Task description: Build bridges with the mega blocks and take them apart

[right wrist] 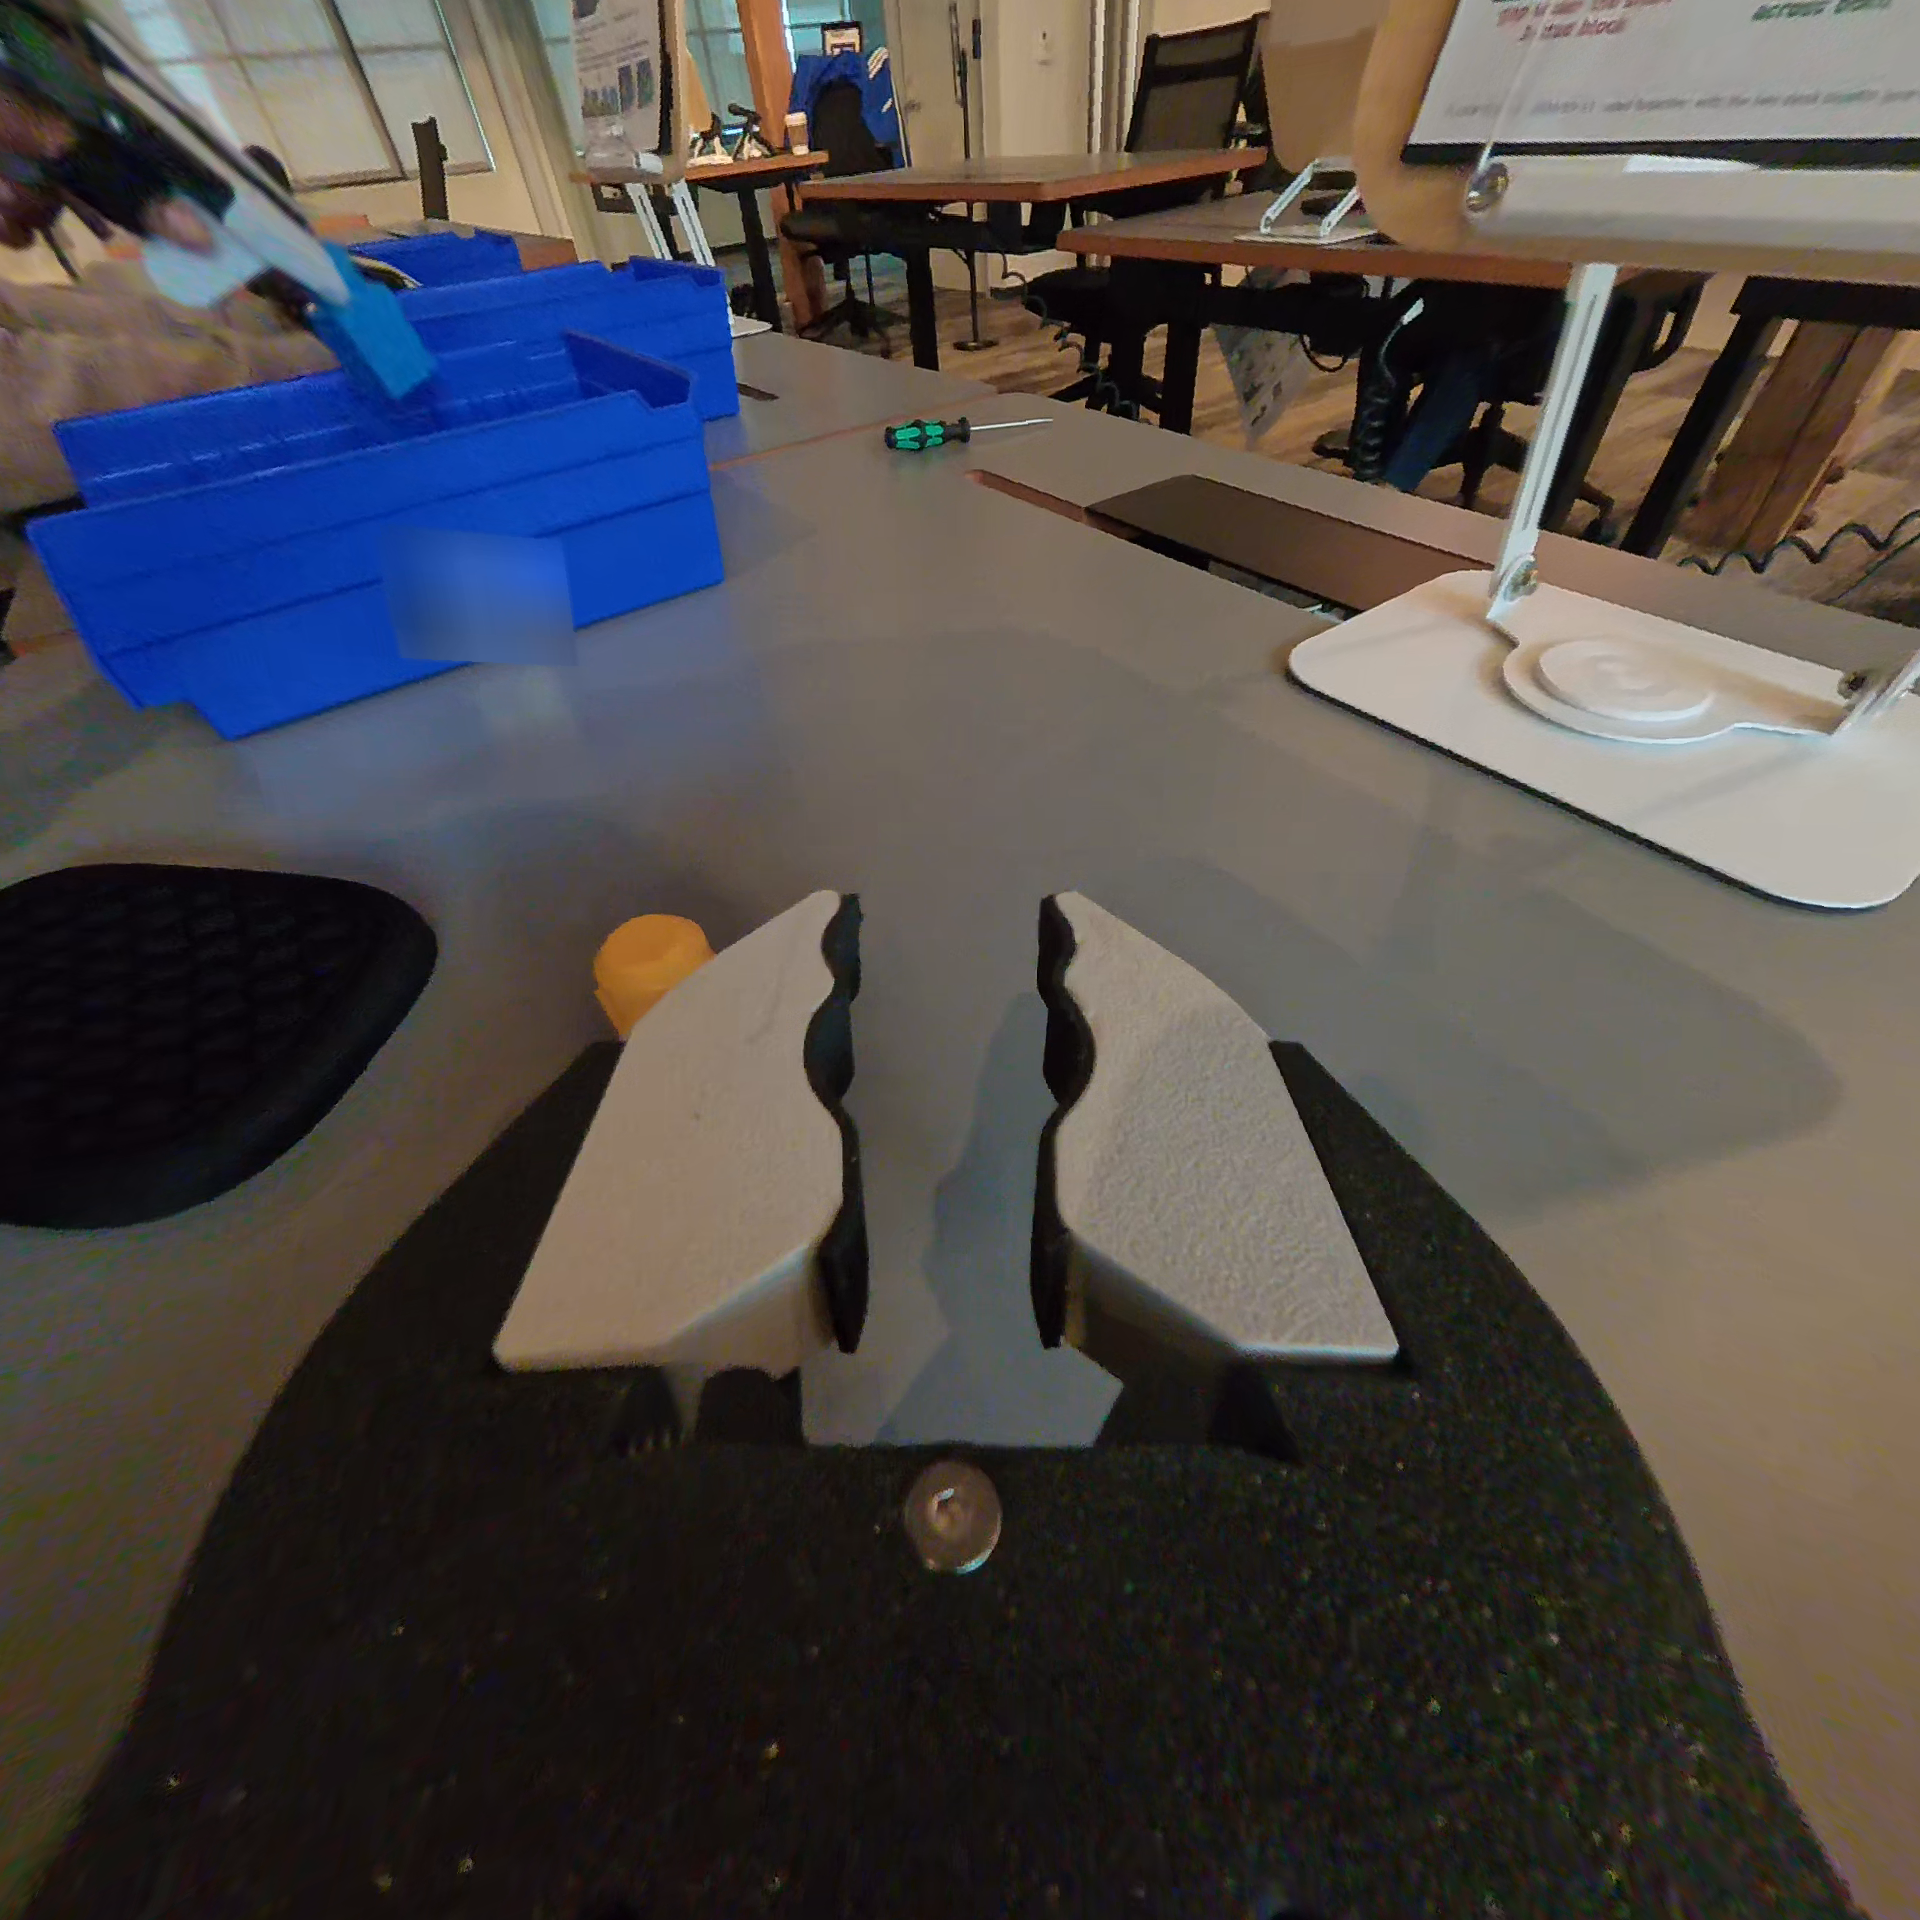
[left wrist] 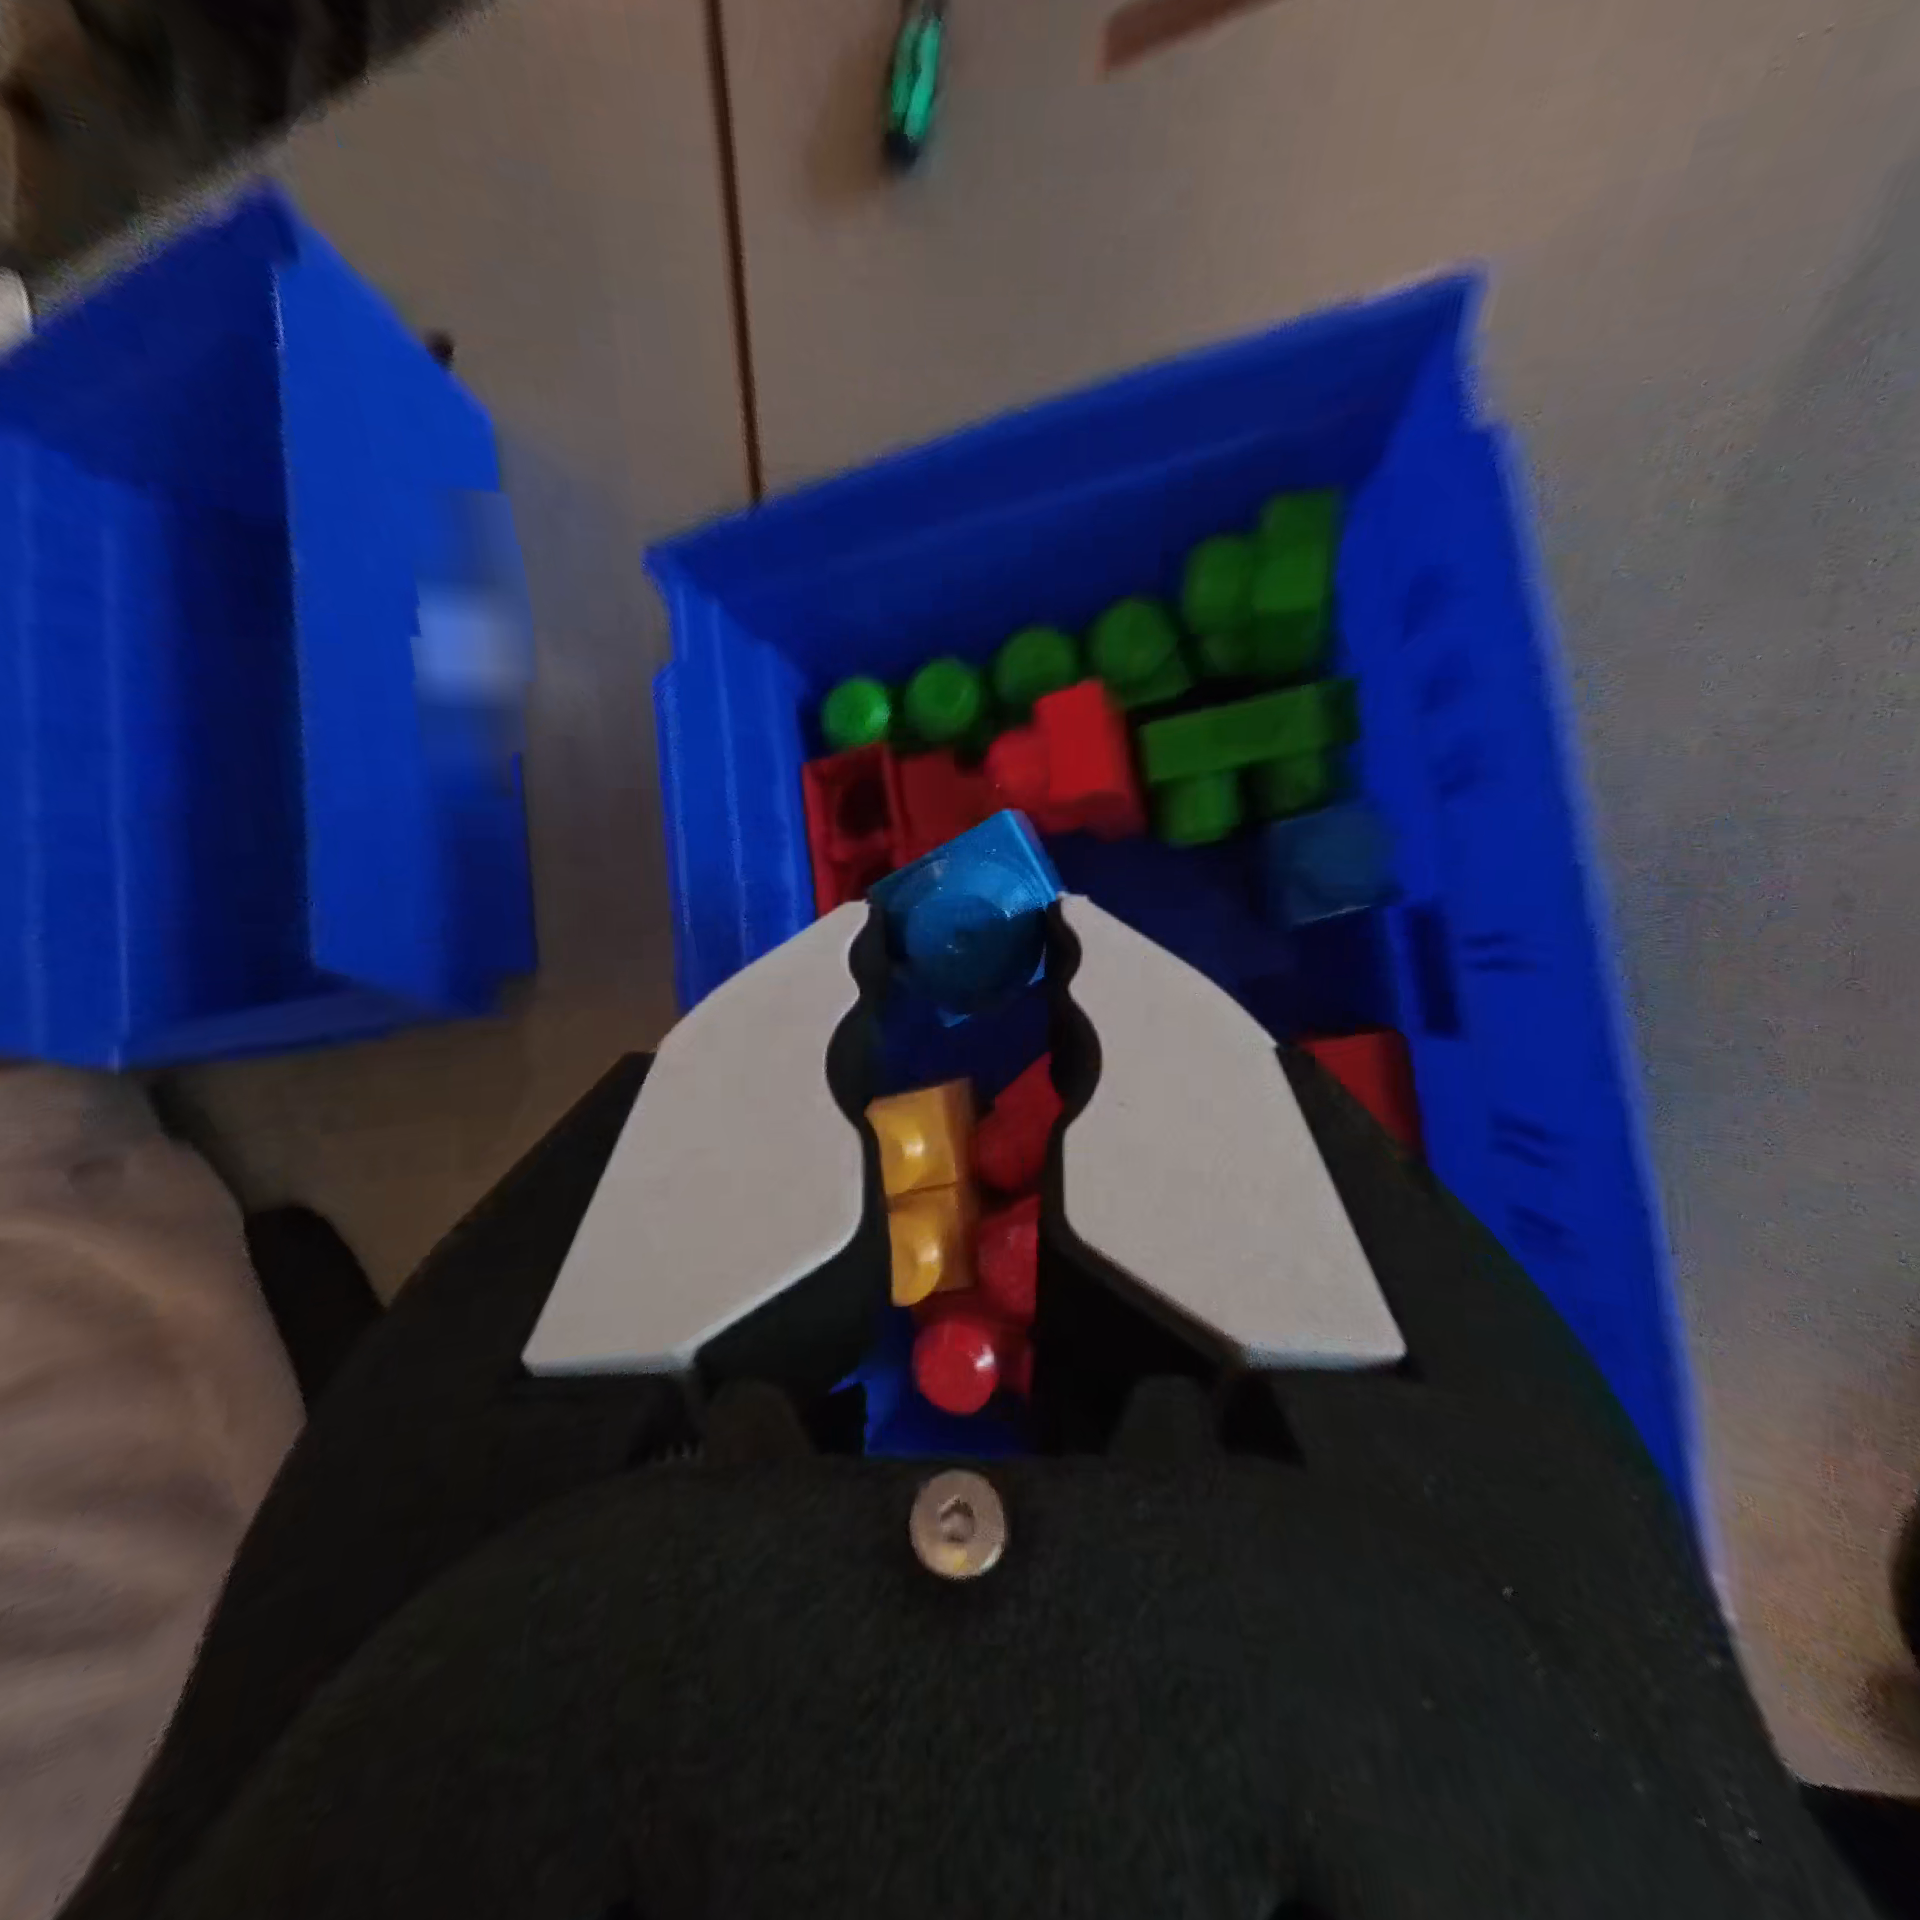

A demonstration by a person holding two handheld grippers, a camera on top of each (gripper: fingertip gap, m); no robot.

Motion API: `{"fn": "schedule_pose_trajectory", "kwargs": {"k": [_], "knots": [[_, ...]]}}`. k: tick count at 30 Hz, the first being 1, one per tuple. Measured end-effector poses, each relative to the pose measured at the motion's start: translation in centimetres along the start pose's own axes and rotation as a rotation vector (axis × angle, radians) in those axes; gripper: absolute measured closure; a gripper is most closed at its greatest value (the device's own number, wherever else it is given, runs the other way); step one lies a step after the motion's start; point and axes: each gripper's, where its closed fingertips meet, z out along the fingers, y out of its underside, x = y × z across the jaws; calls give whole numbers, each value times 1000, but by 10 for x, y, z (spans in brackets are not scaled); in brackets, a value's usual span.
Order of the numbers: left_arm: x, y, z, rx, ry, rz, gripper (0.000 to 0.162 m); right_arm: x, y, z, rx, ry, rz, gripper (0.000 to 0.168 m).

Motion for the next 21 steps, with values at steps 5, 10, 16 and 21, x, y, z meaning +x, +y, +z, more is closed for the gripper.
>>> {"fn": "schedule_pose_trajectory", "kwargs": {"k": [5,10,16,21], "knots": [[64,-54,-48,197,128,174,133,-6,1,1,-7,-24,-27,135],[158,-95,-93,372,329,392,133,-10,-1,1,-7,-37,-55,135],[271,-110,-127,440,555,675,133,-4,-1,0,-3,-25,-32,135],[352,-98,-133,414,683,899,133,0,3,1,-16,-16,-17,135]]}}
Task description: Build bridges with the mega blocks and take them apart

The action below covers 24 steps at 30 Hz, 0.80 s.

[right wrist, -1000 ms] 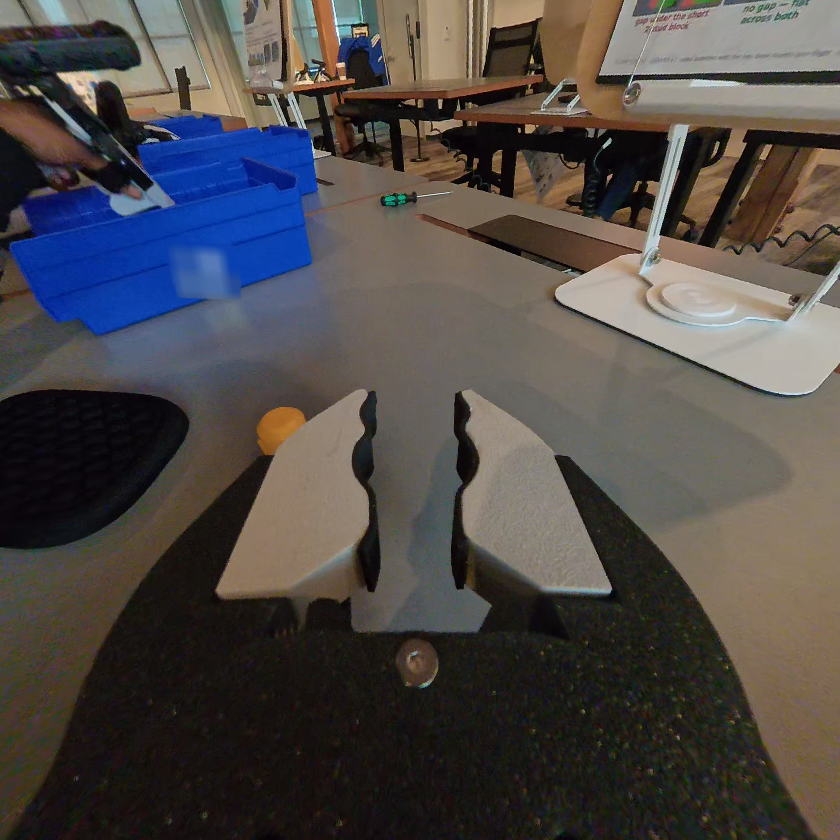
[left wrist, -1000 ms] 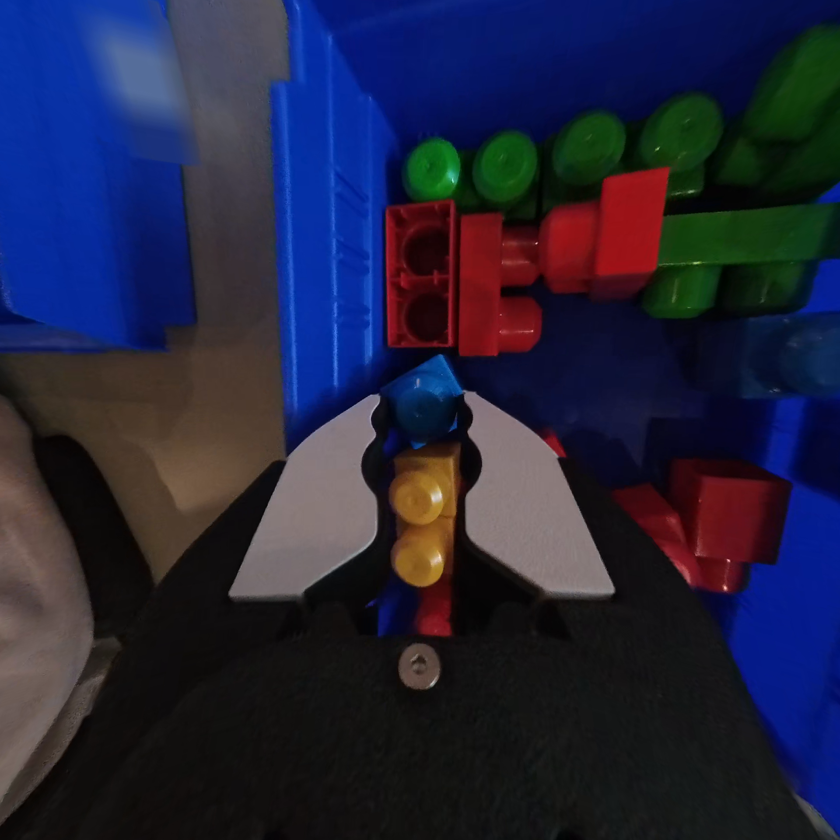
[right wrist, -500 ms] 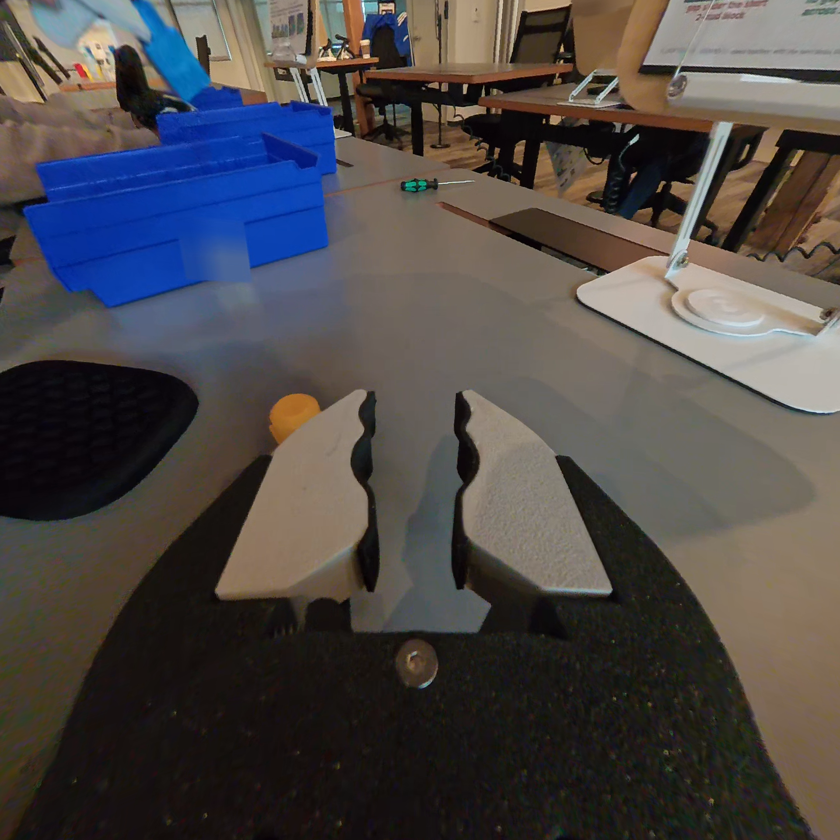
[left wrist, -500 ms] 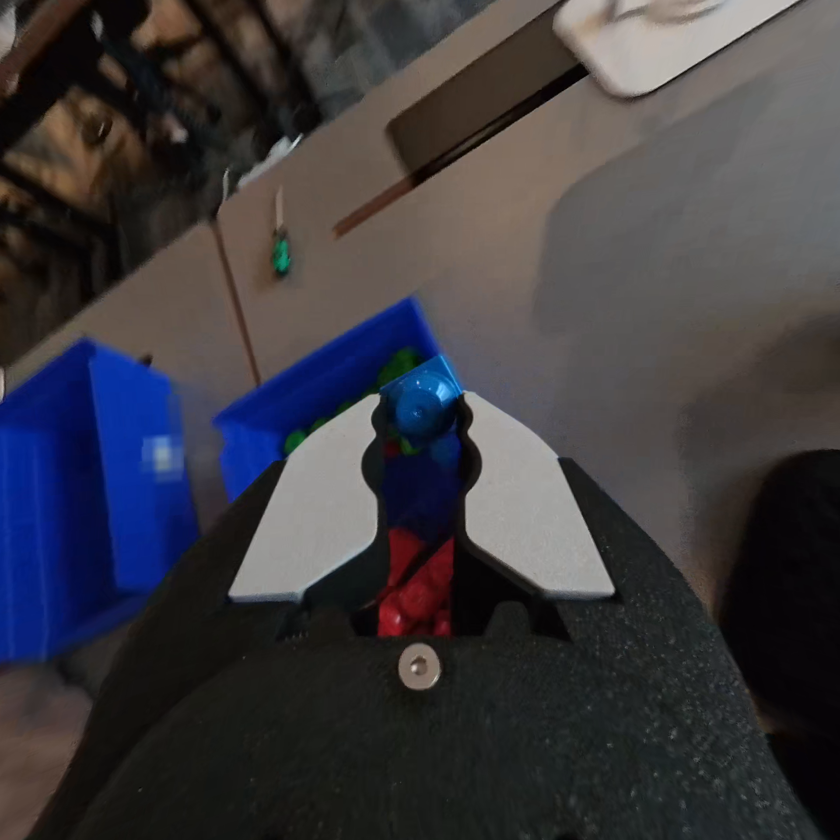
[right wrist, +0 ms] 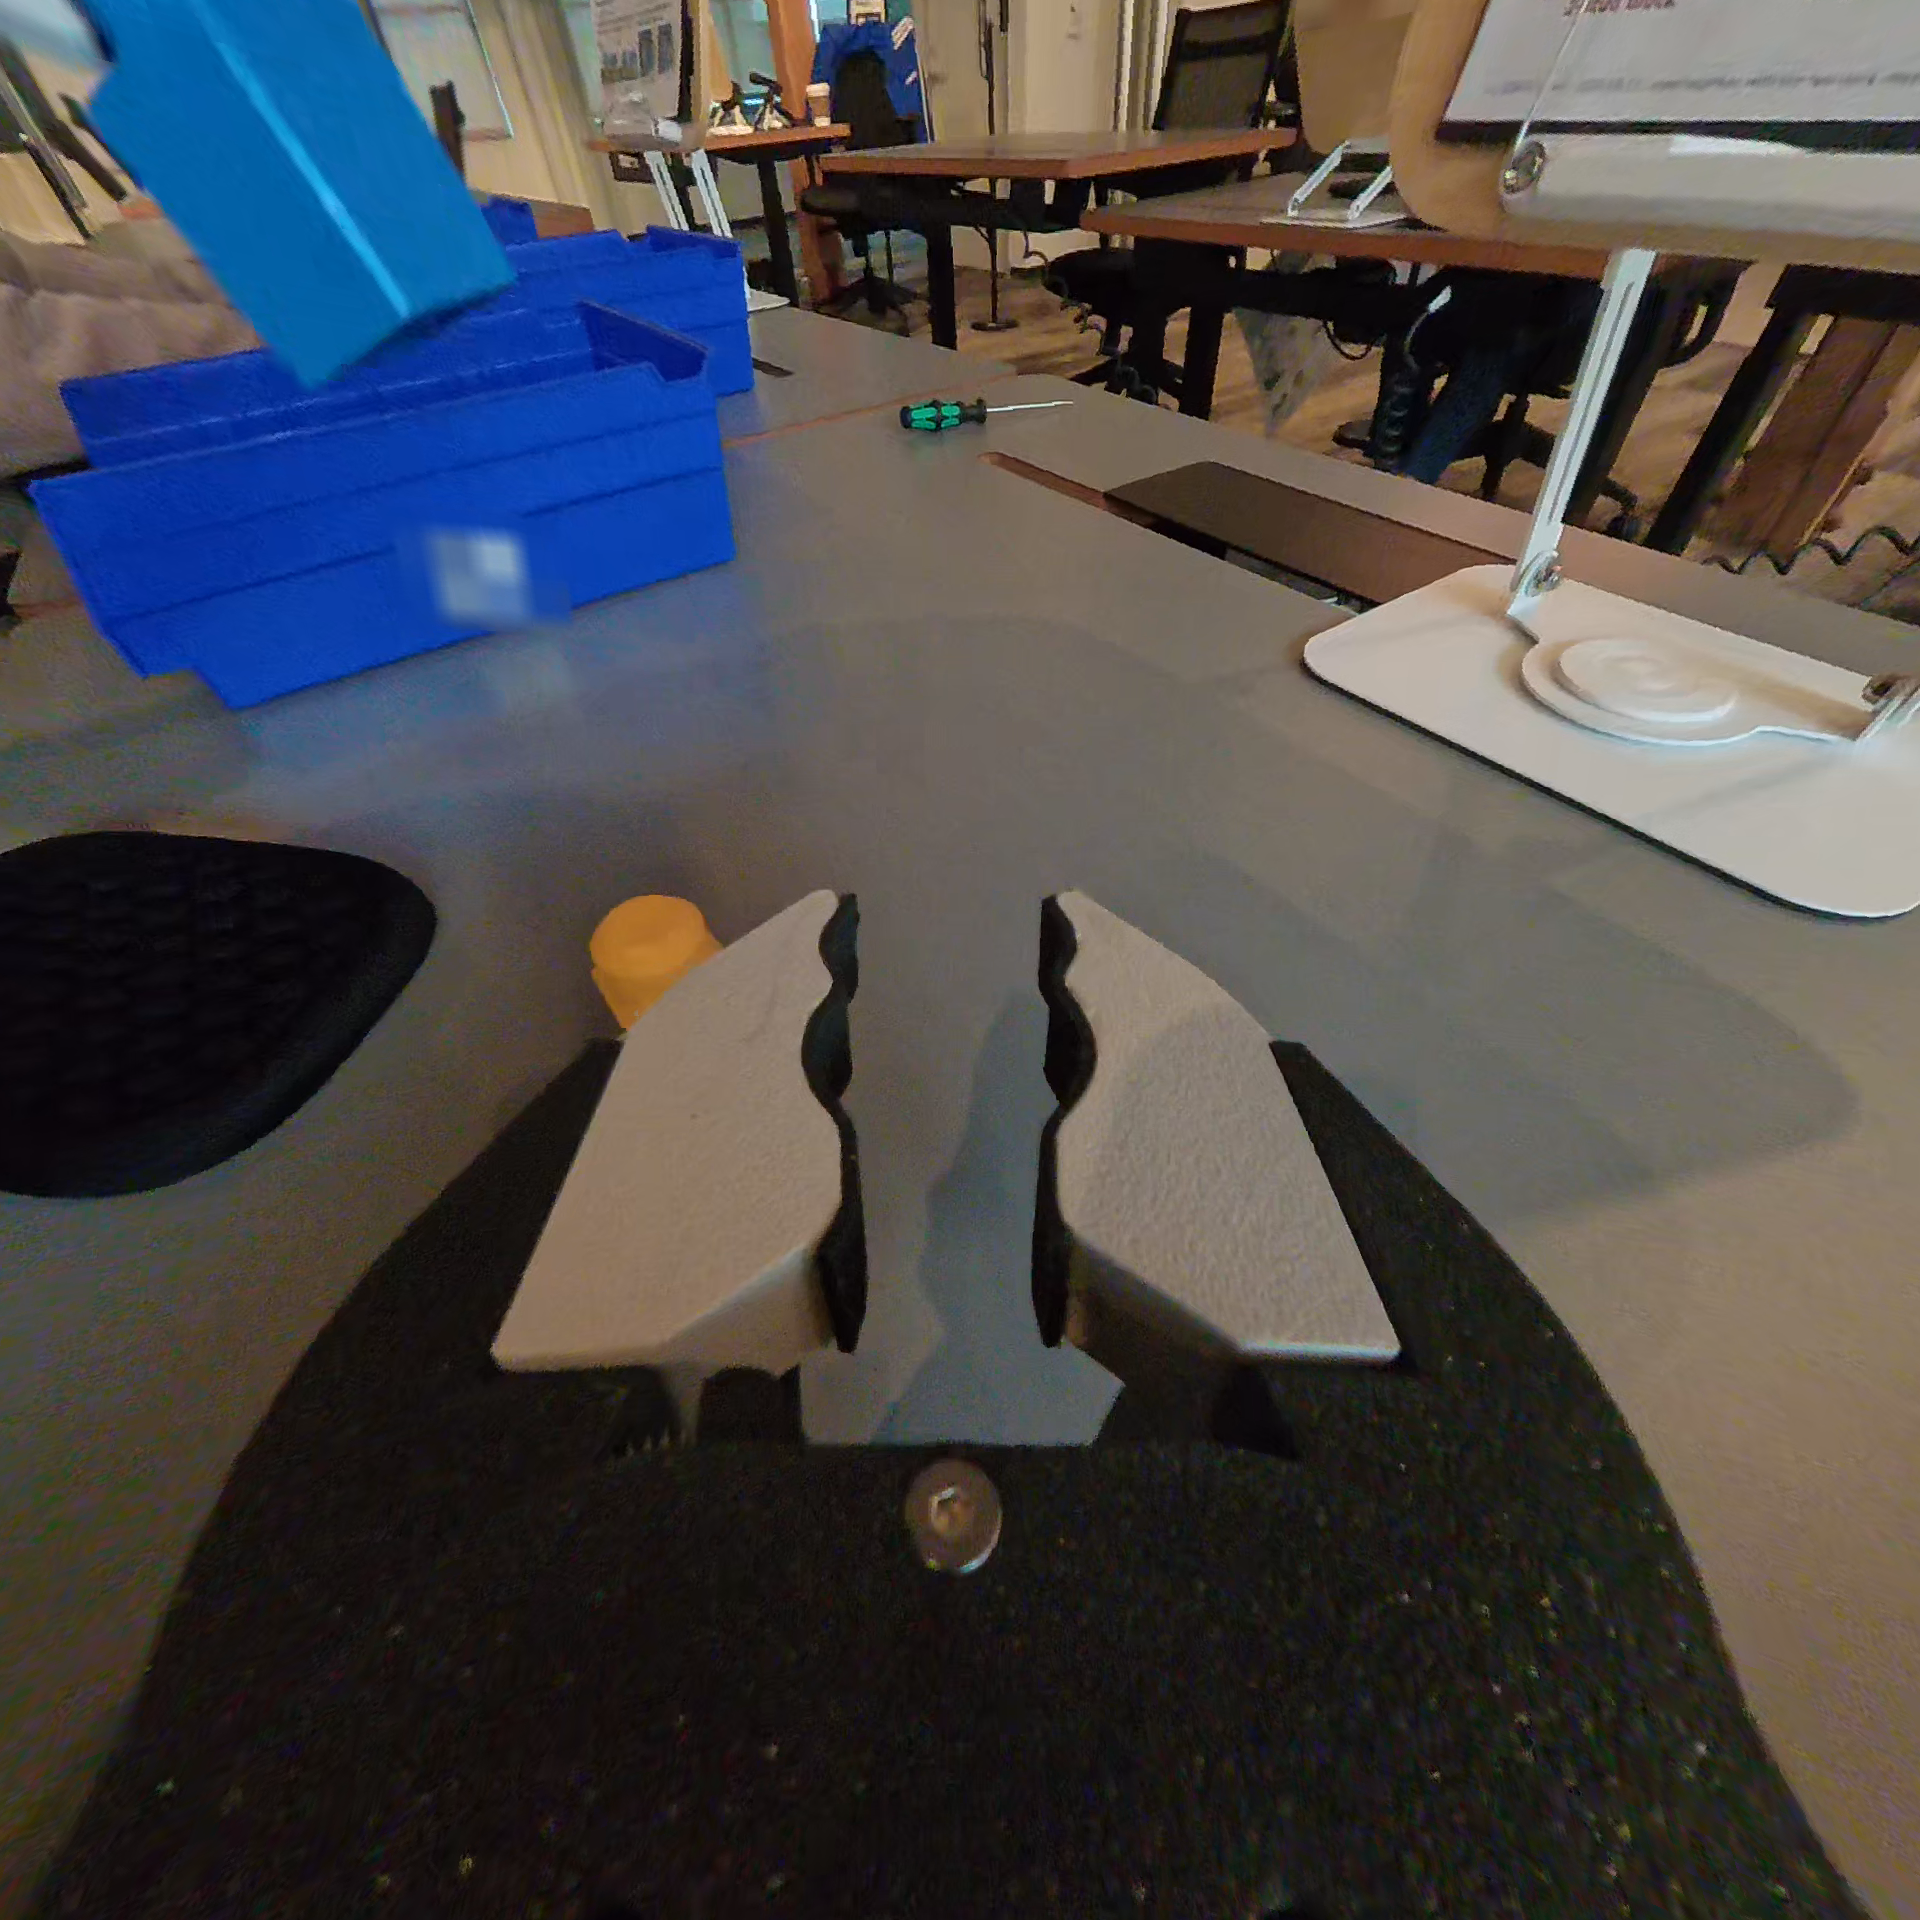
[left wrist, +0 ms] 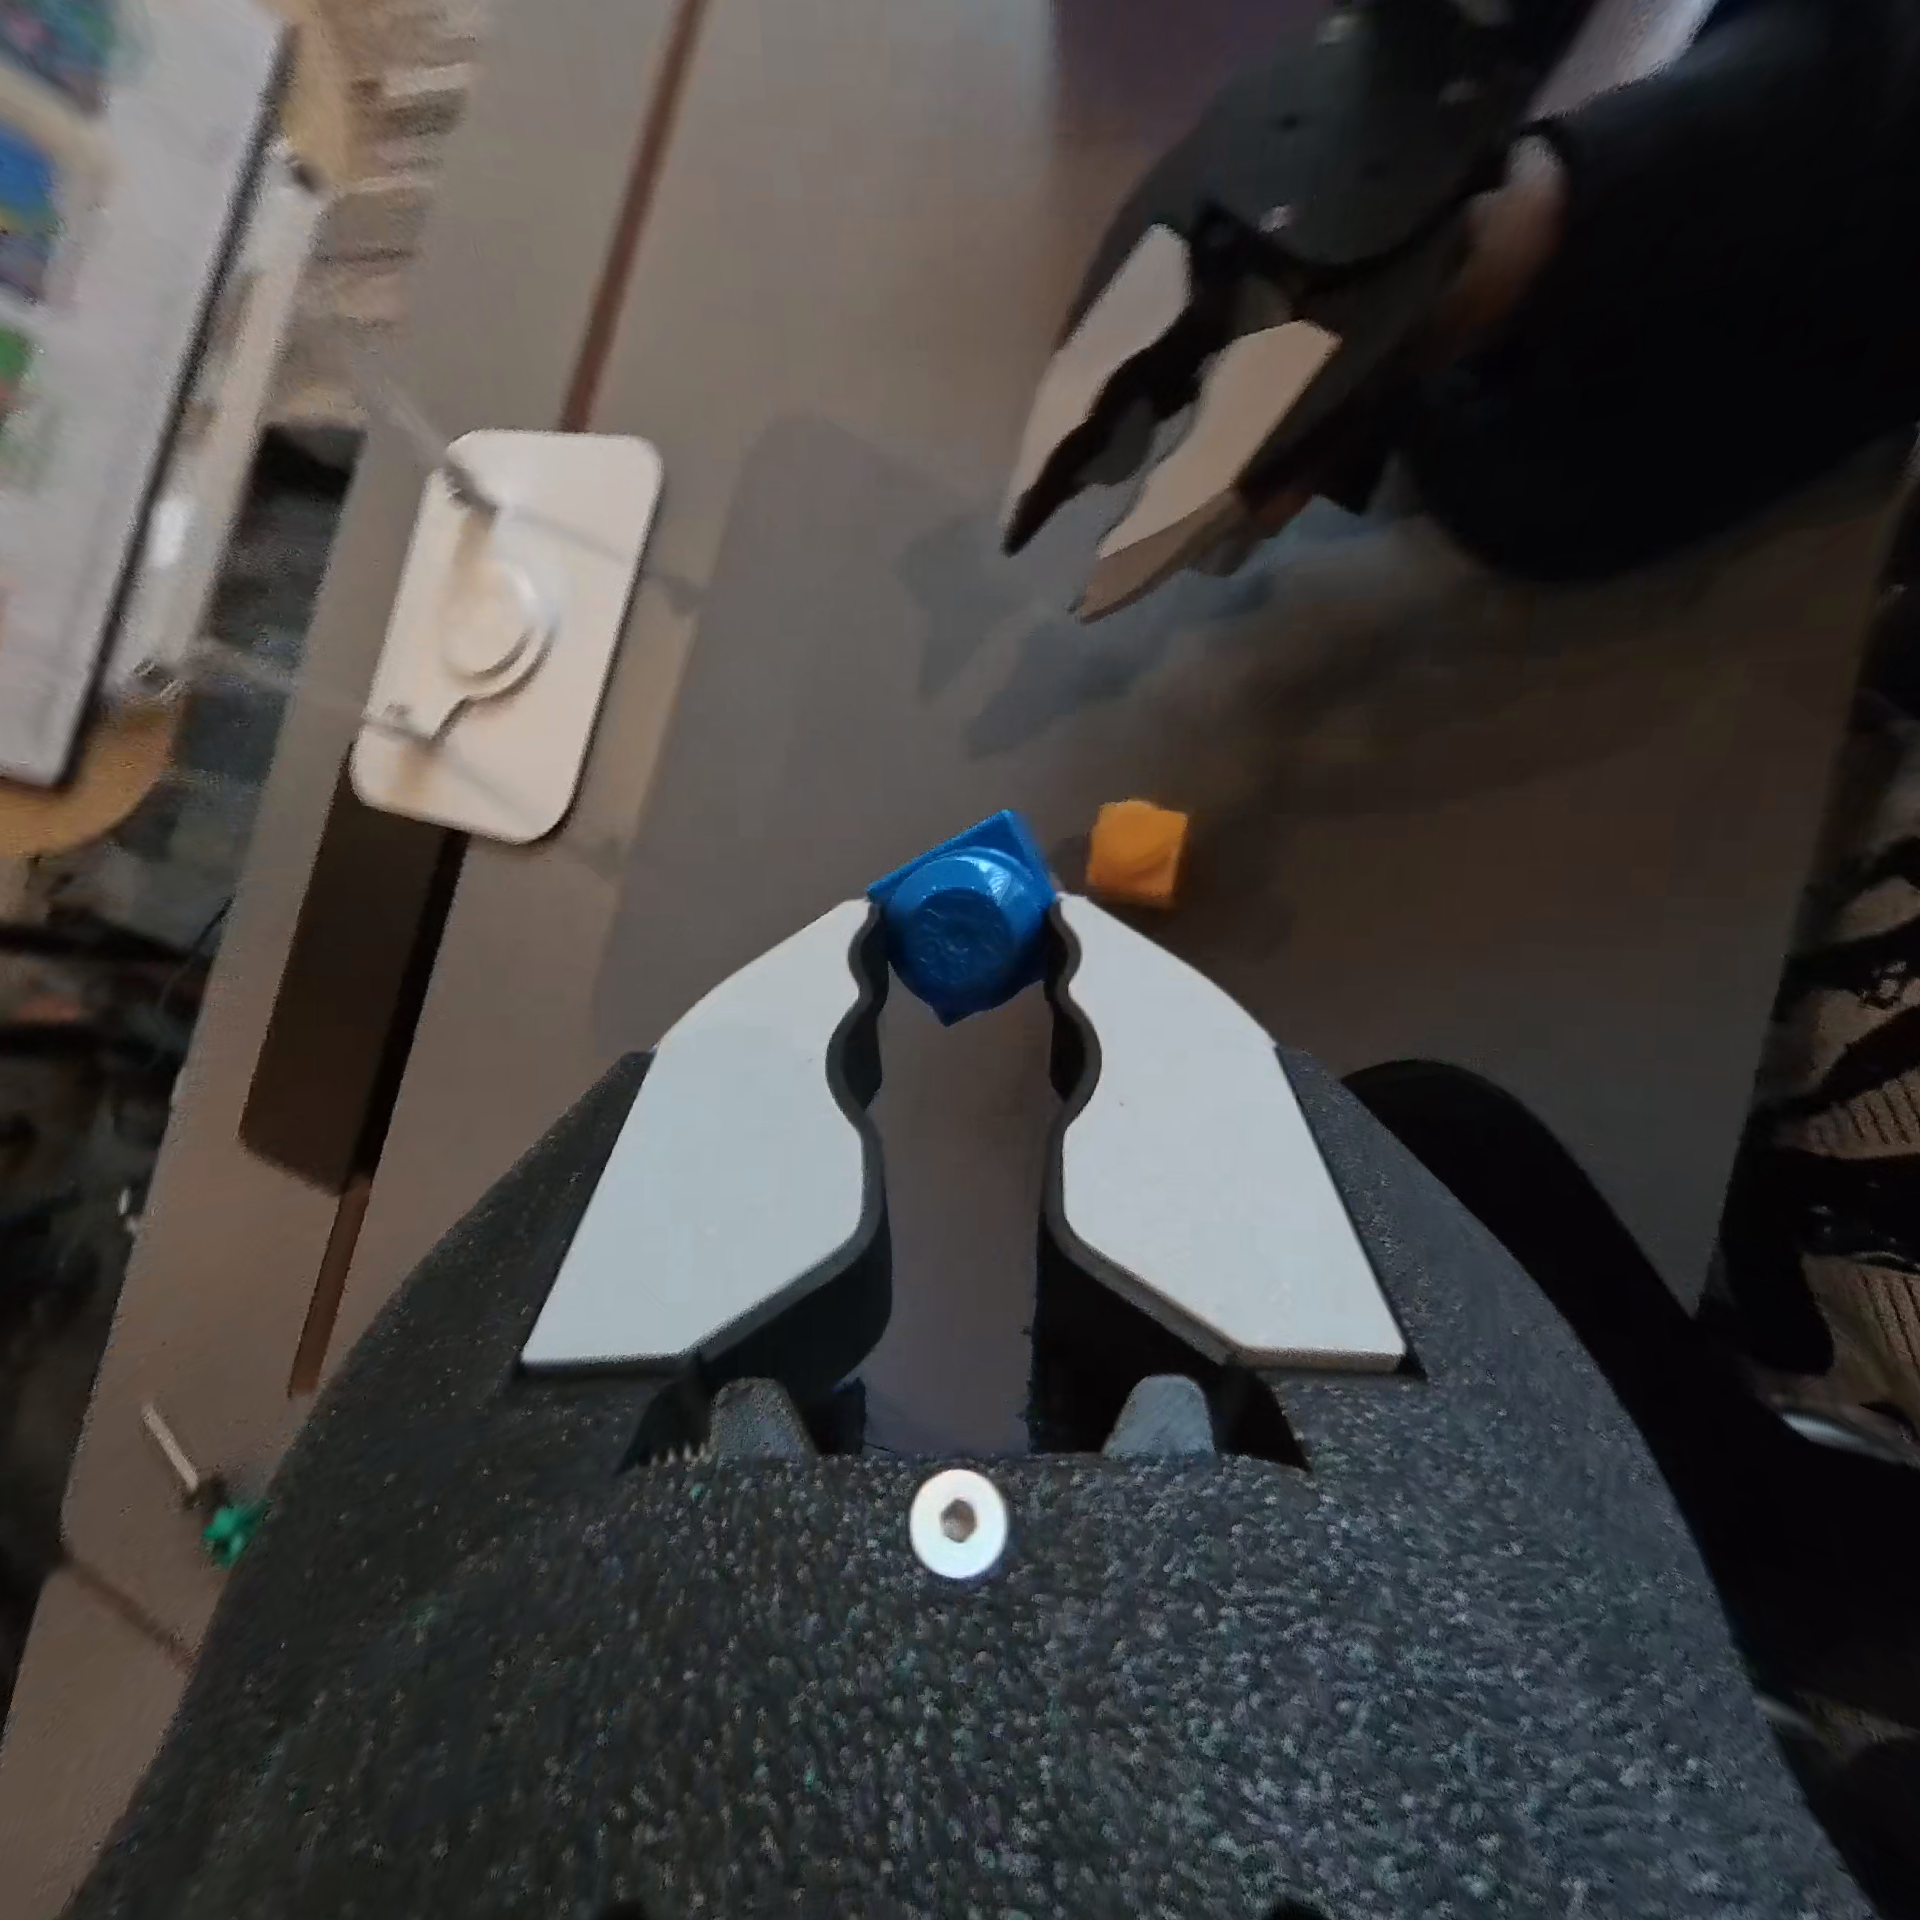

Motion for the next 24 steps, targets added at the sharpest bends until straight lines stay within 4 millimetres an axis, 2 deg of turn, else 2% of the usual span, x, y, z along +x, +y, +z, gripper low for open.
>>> {"fn": "schedule_pose_trajectory", "kwargs": {"k": [5,8,12,17,24], "knots": [[40,-20,44,-17,168,114,133,8,3,-1,-15,26,29,135],[51,-20,68,-61,217,149,133,13,6,-2,-23,39,50,135],[61,-19,94,-90,275,200,133,29,6,-8,-29,103,56,135],[71,-15,117,-117,338,296,133,39,2,-13,10,125,125,136],[76,-5,133,-117,412,452,133,39,2,-13,9,130,118,136]]}}
